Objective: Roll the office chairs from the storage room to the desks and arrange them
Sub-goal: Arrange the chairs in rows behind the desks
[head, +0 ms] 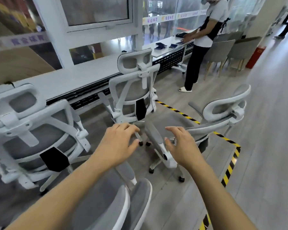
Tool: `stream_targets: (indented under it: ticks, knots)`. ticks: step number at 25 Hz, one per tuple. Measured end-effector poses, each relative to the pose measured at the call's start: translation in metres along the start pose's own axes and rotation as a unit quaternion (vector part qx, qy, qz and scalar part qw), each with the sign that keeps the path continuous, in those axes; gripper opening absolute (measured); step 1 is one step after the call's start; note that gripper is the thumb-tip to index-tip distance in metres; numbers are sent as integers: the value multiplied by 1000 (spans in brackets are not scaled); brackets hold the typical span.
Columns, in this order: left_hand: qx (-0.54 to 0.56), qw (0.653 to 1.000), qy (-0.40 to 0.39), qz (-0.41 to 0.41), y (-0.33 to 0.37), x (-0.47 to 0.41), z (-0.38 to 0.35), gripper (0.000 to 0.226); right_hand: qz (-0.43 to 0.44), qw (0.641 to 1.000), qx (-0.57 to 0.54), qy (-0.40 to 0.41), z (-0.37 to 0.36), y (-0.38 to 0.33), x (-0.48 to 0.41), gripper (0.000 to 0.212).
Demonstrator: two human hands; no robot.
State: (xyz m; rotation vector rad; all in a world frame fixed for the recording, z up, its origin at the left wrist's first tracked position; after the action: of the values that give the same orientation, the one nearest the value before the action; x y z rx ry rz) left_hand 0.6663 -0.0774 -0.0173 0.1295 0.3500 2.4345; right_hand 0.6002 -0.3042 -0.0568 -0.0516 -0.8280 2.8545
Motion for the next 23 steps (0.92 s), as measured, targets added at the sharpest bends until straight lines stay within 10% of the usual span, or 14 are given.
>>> stream_targets:
  ticks: [23]
  knots:
    - [42, 966, 85, 240, 7, -307, -13, 34, 153, 974, -94, -139, 76, 88, -385, 36]
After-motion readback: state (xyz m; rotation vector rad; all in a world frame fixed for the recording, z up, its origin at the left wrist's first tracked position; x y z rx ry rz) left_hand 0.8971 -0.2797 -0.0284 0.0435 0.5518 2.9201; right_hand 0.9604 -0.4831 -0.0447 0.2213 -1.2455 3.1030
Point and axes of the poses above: each hand's wrist, its own x-axis away from the middle knuckle, its own z-axis out of the back of the hand, y = z × x, the point moved 1 cm from there along -x, towards the middle knuckle, and after that the axes turned 11 degrees about -y, right-handed, at the moved point
